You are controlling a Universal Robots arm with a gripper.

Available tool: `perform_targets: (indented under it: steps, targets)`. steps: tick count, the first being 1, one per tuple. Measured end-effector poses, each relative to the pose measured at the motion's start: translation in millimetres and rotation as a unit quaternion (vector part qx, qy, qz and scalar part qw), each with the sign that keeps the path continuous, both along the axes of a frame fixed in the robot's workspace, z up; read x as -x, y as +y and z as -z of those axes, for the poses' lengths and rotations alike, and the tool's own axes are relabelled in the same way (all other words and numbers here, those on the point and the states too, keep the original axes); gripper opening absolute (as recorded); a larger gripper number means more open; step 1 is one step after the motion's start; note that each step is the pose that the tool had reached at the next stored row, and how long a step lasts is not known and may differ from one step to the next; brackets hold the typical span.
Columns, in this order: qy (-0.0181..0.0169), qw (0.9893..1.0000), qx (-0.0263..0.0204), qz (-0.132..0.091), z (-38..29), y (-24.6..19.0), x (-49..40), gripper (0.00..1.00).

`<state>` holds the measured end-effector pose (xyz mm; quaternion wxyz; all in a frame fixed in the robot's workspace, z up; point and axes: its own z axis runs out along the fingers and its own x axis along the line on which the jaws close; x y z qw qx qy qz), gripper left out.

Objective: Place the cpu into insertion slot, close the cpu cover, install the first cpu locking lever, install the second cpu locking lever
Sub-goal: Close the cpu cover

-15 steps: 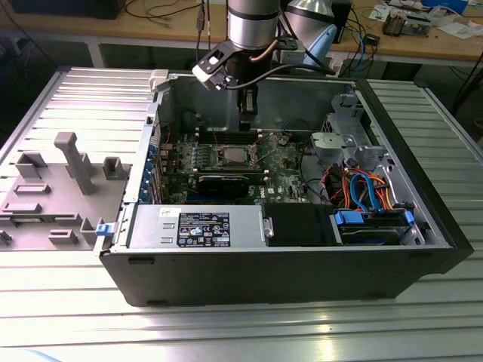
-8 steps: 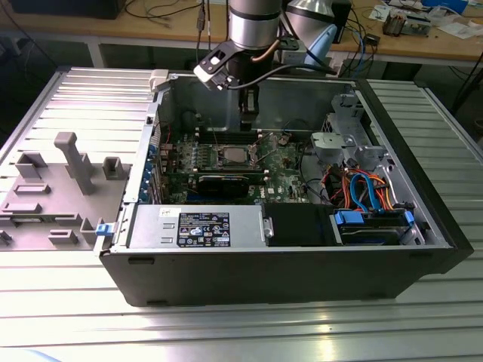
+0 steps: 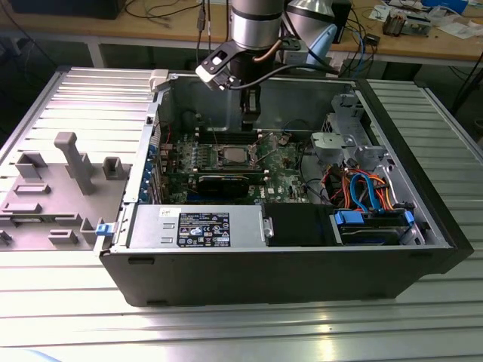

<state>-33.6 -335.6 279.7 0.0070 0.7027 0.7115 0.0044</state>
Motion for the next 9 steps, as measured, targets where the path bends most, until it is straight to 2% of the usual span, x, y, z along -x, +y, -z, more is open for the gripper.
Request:
perform_targets:
  steps: [9]
  targets:
    - [0.0000,1.0000,0.0000,0.000,0.0,0.0,-5.6,0.11]
